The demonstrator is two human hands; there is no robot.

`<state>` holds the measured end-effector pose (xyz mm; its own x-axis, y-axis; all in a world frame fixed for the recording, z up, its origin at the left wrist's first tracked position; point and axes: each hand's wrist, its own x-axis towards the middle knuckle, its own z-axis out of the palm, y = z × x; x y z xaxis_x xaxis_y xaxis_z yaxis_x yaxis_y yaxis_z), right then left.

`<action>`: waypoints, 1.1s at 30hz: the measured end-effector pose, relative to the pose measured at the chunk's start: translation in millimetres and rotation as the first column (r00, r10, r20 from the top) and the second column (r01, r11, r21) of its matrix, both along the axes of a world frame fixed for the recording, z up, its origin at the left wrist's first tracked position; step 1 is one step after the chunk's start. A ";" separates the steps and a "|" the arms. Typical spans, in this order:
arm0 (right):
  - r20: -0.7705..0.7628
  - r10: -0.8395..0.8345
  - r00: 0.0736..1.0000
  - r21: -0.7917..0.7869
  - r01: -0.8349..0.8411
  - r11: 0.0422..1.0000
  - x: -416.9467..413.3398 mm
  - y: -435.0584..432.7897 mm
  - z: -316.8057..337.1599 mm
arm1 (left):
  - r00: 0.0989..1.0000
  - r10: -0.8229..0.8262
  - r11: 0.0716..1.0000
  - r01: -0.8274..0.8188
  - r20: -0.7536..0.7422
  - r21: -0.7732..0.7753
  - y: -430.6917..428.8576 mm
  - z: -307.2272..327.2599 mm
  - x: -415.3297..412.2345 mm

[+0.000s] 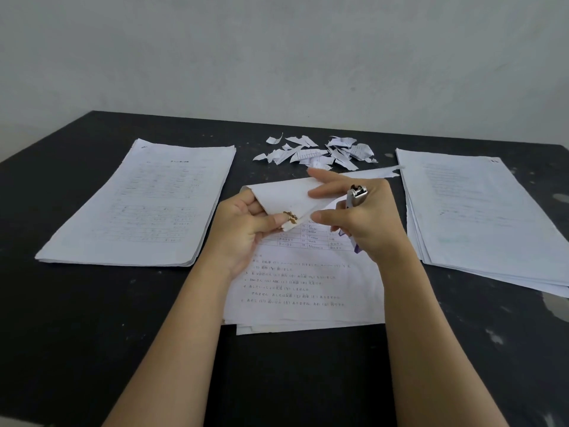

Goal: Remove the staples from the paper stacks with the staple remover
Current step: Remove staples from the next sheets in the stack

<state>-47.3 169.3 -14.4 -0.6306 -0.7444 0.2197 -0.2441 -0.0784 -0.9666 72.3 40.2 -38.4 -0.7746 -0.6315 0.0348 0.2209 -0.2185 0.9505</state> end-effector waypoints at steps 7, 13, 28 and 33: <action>0.000 0.066 0.998 0.011 -0.066 0.998 -14.7 11.4 -0.1 | 0.996 -0.077 0.996 0.075 -0.036 -0.048 -0.7 5.2 5.4; 0.003 0.086 0.996 0.059 -0.086 0.995 -15.1 17.7 3.6 | 0.996 -0.086 0.987 0.083 -0.020 -0.135 1.3 5.0 5.2; -0.098 -0.171 0.980 -0.087 0.163 0.983 -7.7 -6.8 16.1 | 0.926 0.368 0.833 -0.368 -0.083 -0.414 -7.6 0.6 2.0; -0.117 -0.233 0.965 -0.013 0.233 0.972 -4.6 -24.1 17.4 | 0.964 0.263 0.876 -0.259 -0.047 -0.408 -5.3 3.3 -11.5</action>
<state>-51.8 145.2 2.9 -0.7567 -0.5801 0.3014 -0.3666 -0.0052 -0.9304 60.7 34.9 -35.1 -0.5851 -0.7427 0.3257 0.2065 0.2520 0.9455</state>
